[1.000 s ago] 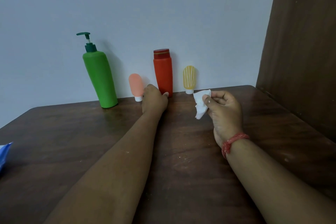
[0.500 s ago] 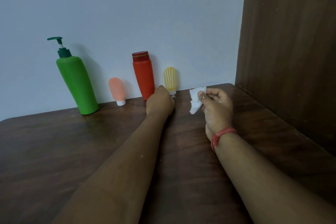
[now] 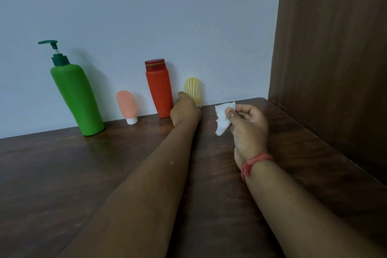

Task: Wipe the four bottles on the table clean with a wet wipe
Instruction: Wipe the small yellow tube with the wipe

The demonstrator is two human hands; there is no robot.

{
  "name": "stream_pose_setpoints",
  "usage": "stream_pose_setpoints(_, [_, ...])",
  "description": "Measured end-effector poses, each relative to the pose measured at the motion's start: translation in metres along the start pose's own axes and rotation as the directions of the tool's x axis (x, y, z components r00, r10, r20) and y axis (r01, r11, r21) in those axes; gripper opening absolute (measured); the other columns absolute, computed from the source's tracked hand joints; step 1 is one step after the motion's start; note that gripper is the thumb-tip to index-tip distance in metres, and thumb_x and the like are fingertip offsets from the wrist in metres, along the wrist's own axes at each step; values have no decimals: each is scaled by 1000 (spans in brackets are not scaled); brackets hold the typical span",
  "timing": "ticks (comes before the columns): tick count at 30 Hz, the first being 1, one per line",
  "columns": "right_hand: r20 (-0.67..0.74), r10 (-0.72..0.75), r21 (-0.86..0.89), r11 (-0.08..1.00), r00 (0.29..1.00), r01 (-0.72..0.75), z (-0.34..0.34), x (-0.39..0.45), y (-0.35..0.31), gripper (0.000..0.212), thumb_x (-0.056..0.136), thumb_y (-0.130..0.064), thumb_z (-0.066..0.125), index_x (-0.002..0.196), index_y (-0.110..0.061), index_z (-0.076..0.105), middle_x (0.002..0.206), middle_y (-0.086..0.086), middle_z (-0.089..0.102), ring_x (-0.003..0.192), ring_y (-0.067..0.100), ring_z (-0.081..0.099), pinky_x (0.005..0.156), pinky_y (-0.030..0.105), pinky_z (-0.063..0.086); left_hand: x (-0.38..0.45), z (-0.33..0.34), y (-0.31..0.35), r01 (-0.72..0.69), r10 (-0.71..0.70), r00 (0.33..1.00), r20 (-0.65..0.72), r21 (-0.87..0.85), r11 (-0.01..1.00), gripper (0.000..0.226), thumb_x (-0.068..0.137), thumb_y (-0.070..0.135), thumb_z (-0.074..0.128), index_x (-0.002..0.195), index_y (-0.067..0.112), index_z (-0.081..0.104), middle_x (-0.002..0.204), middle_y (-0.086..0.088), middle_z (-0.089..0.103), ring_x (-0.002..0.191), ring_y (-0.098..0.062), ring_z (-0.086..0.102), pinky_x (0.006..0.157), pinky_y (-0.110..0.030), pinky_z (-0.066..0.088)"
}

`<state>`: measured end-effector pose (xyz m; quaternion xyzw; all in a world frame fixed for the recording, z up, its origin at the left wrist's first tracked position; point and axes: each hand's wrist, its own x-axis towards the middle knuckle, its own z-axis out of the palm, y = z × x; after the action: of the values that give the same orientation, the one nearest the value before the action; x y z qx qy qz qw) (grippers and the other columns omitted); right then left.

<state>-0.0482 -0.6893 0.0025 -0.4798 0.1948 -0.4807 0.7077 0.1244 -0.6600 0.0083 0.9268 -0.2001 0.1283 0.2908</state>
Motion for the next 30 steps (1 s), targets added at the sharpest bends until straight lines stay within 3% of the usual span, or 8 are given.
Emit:
stream_pose_setpoints(5, [14,17,-5,1000,1000,-17,1,-2,-1,17,85,-2,72,84,-17,65,79,-1,75,84,18,73,84,44,59,-8,-6,-8,-20,24,999,38,-91,996,42,93,34,65,119,7,46,110,-10,62,98,-32,65,79,-41,54])
stream_pose_setpoints(13, [81,33,-94,995,996,-25,8,-28,-15,17,86,-2,71,83,-17,64,84,2,75,88,22,73,86,47,59,-78,-64,-57,-60,103,989,110,-341,938,39,91,34,69,114,8,52,101,-3,61,92,-22,59,73,-34,46])
stream_pose_setpoints(19, [156,25,-208,978,988,8,14,-83,-29,13,85,-6,72,83,-17,65,84,6,75,84,23,72,77,39,58,-152,-131,-115,-2,61,988,145,-380,925,31,88,33,73,106,16,55,91,-2,64,76,-15,60,61,-31,43])
stream_pose_setpoints(26, [243,56,-248,969,968,6,28,-159,-34,8,86,-11,72,87,-16,66,88,8,75,88,28,72,83,48,59,-221,-188,-164,58,-5,992,128,-414,909,28,87,31,73,105,18,56,90,1,62,75,-14,56,64,-33,40])
stream_pose_setpoints(30, [321,53,-270,962,946,37,34,-193,-37,7,88,-12,71,87,-17,65,88,4,75,87,23,73,81,42,59,-246,-207,-174,69,-17,992,126,-418,906,29,87,33,73,106,20,56,91,5,61,81,-16,58,68,-34,44])
